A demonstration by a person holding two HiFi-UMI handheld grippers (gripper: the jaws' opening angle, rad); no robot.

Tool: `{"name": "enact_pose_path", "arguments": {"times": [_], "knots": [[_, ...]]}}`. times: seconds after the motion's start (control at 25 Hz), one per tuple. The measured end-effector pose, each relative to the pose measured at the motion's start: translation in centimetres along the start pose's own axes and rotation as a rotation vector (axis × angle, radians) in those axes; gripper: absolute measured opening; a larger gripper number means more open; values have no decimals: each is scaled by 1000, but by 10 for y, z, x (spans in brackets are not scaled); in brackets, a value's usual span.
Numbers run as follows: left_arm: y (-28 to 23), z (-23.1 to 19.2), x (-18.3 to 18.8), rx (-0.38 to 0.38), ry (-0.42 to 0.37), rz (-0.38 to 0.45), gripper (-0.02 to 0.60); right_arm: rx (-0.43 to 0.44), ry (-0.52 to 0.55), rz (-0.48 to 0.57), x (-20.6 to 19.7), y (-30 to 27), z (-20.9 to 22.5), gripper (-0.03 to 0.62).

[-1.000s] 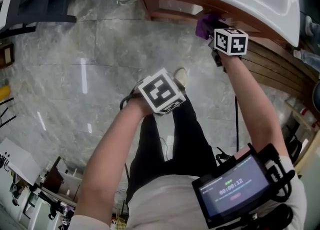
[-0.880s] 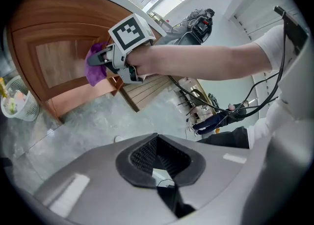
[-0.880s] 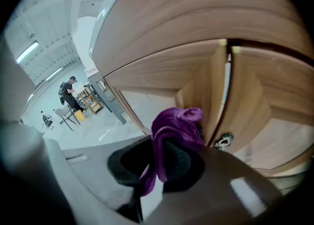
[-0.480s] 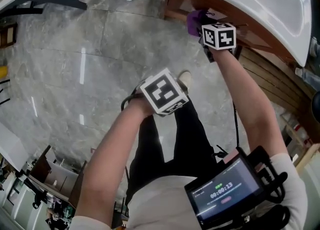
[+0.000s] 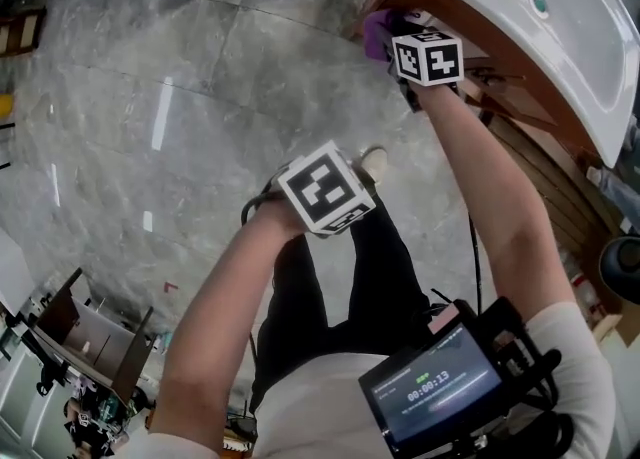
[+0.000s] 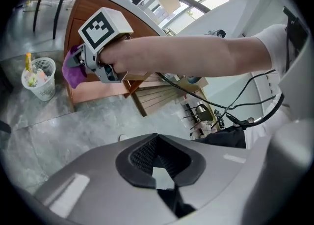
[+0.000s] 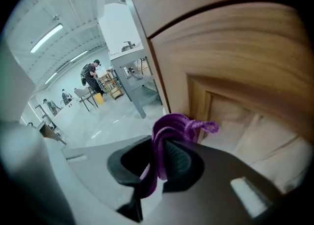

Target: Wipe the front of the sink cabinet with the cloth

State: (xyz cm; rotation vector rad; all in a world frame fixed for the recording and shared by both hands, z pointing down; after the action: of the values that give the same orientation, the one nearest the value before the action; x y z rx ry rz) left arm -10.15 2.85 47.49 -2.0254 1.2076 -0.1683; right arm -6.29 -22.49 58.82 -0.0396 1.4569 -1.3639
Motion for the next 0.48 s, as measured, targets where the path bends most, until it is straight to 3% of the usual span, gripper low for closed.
{"name": "enact_pose_path", "arguments": {"times": [0.28, 0.48], "knots": [[3, -2, -11, -11, -5, -13, 8, 30, 14, 69, 2, 6, -20, 55], [-7, 6, -2, -26, -51, -49, 7, 6, -78, 93, -42, 49, -19, 55]]}}
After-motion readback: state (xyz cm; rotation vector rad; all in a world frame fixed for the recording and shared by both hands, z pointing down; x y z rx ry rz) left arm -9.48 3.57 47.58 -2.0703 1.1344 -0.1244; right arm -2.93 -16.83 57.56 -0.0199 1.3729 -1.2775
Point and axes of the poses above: the fingertips, and each gripper's own axes: y backward along the fingers, z to its right, x out of its top, the point moved 6 cm from there along y, backward along the fingers, and after that the axes turned 4 degrees about y, right-handed, at the moved point
